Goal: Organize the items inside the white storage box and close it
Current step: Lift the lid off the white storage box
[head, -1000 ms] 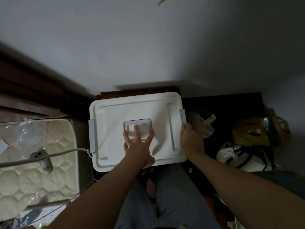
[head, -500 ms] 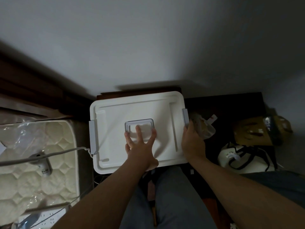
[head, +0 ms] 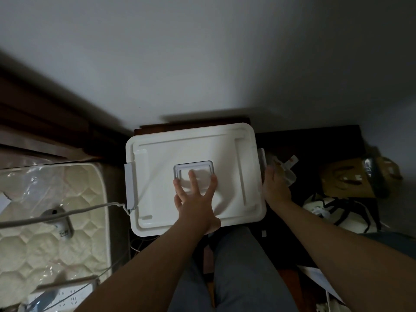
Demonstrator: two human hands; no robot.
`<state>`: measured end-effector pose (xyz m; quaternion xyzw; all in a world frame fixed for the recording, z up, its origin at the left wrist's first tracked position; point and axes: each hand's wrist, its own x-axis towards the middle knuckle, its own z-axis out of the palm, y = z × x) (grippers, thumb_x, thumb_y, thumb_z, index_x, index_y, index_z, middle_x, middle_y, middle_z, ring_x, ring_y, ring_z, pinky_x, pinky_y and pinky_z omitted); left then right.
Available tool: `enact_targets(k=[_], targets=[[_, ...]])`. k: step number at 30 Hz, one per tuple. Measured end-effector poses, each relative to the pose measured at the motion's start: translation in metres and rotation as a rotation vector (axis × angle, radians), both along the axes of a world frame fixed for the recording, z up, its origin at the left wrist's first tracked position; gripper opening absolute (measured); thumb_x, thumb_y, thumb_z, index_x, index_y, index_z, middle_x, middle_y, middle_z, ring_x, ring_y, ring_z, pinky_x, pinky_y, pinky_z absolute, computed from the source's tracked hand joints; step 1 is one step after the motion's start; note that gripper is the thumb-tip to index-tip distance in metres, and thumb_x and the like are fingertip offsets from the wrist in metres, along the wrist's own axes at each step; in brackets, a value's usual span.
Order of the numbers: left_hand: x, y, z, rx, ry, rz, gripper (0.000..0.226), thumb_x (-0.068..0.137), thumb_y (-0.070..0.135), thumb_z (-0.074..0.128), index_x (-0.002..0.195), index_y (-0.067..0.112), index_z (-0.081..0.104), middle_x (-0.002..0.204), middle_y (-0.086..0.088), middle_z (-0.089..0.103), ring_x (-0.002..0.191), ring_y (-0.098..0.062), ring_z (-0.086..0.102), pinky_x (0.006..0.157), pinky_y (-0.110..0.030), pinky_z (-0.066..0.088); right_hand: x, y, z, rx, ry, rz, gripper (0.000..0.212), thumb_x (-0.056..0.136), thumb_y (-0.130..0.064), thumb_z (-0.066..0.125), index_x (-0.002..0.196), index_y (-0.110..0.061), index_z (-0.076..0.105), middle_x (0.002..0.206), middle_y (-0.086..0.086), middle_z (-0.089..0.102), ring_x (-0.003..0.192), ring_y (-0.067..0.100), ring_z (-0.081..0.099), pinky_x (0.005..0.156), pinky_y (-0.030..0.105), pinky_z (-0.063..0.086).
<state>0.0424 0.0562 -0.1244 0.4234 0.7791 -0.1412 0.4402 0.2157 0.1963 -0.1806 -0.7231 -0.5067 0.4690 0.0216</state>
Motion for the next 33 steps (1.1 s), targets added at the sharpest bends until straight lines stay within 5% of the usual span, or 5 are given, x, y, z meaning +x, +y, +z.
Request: enact_targets(k=[5, 10, 20, 24, 33], targets=[[0.0, 0.003, 0.011, 0.052, 0.006, 0.009, 0.113, 0.083, 0.028, 0.072, 0.156, 0.052, -0.011, 0.168, -0.012, -0.028, 0.146, -0.062, -0.027, 0.122, -0.065, 0.022, -0.032, -0.003, 0.03, 0.297, -0.246, 0.419, 0.069, 0.103, -0.045, 0.054, 0.16, -0.014, 0.032, 0.167, 0.017, 0.028, 0.151, 0.037, 0.028, 0.121, 0.056, 0.029], [-0.02, -0.014, 0.03, 0.422, 0.182, 0.365, 0.076, 0.083, 0.004, 0.053, 0.153, 0.025, 0.032, 0.153, -0.013, 0.031, 0.132, -0.032, 0.049, 0.099, -0.038, 0.052, -0.095, -0.025, 0.048, 0.452, -0.123, 0.955, 0.09, 0.095, -0.046, 0.066, 0.166, -0.032, 0.013, 0.175, 0.003, 0.001, 0.16, 0.033, 0.004, 0.126, 0.062, 0.013], [-0.132, -0.068, -0.011, 0.477, 0.328, 0.899, 0.074, 0.107, 0.046, 0.047, 0.165, 0.014, 0.015, 0.155, -0.016, 0.034, 0.138, -0.034, 0.045, 0.115, -0.044, 0.041, -0.196, -0.082, 0.021, 0.214, -0.317, 1.393, 0.147, 0.046, -0.106, 0.05, 0.149, -0.05, -0.039, 0.158, -0.004, -0.052, 0.143, 0.058, -0.039, 0.103, 0.089, -0.005], [-0.15, -0.079, -0.035, 0.494, 0.01, 1.09, 0.059, 0.108, 0.044, 0.047, 0.157, 0.025, 0.021, 0.151, -0.014, 0.042, 0.125, -0.036, 0.057, 0.096, -0.045, 0.05, -0.195, -0.081, 0.014, 0.154, -0.319, 1.404, 0.148, 0.042, -0.109, 0.047, 0.147, -0.052, -0.04, 0.155, -0.004, -0.055, 0.139, 0.055, -0.046, 0.103, 0.089, -0.009], [-0.149, -0.078, -0.048, 0.538, 0.077, 1.051, 0.036, 0.111, 0.036, 0.037, 0.146, 0.033, 0.031, 0.129, -0.006, 0.062, 0.112, -0.03, 0.063, 0.094, -0.051, 0.056, -0.203, -0.082, 0.027, 0.048, -0.365, 1.428, 0.148, 0.046, -0.106, 0.054, 0.143, -0.053, -0.044, 0.15, -0.006, -0.06, 0.134, 0.051, -0.054, 0.104, 0.087, -0.012]])
